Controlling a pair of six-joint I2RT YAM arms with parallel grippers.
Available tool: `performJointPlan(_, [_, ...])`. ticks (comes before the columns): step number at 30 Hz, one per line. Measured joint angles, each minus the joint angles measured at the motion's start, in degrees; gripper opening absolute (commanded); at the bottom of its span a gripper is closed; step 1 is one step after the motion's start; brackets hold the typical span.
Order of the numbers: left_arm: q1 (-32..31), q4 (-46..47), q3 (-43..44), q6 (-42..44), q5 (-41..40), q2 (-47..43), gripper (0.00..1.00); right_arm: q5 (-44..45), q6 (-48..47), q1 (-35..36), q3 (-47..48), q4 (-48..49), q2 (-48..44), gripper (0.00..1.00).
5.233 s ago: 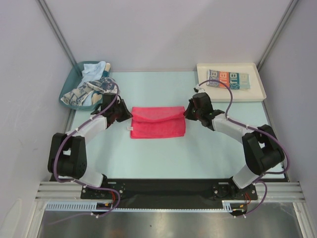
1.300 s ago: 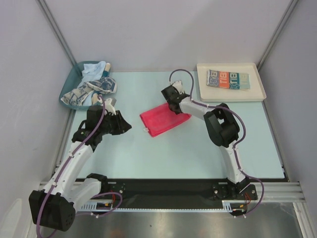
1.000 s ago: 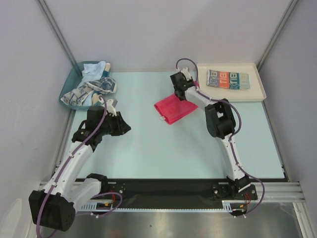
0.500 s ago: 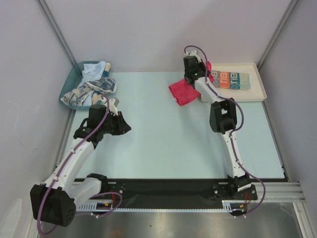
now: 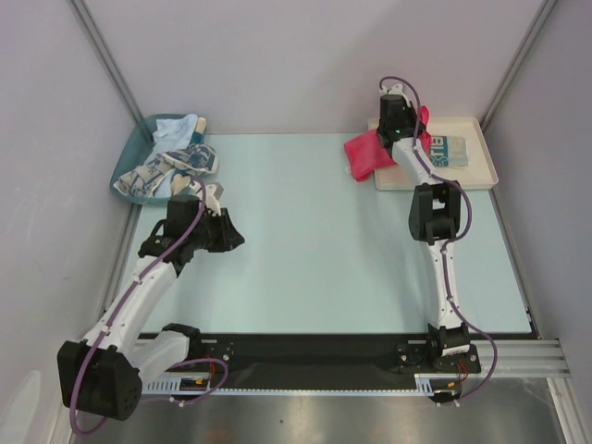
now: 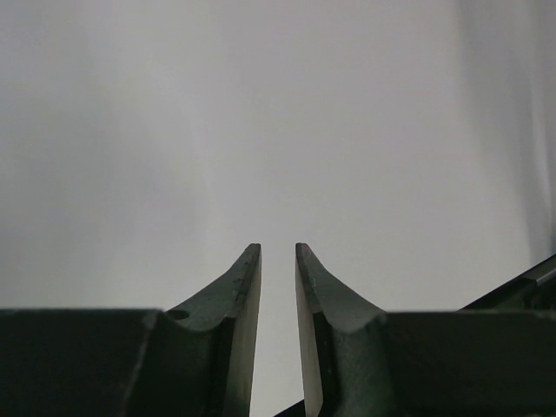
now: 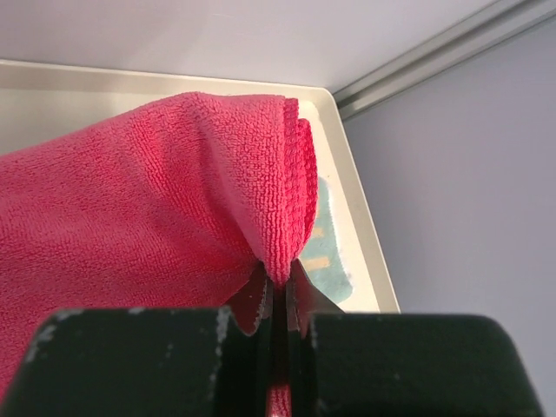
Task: Fold and stack the towels
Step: Neatly place the folded towel into the bin
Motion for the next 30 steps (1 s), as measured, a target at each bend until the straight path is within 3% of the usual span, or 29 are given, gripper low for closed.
performJointPlan(24, [0.0,0.0,0.0,0.3,0.7,2.5,0.27,-5.6,0.0,-9.2,-0.1,2.1,-3.0,0.03])
performJointPlan(27, [0.0,0.0,0.0,0.3,0.9,2.7,0.28,-7.5,2.0,-10.5,-1.1,2.1,-3.6,0.35])
performJointPlan(28, [0.0,0.0,0.0,0.3,0.9,2.8,0.28,-8.0,2.9,-10.9,-1.6,2.0,-3.8,0.55])
performJointPlan(30, [0.0,0.0,0.0,0.3,0.9,2.9,0.30,-9.4,5.5,-12.1,-2.6,1.3,-4.1,0.70])
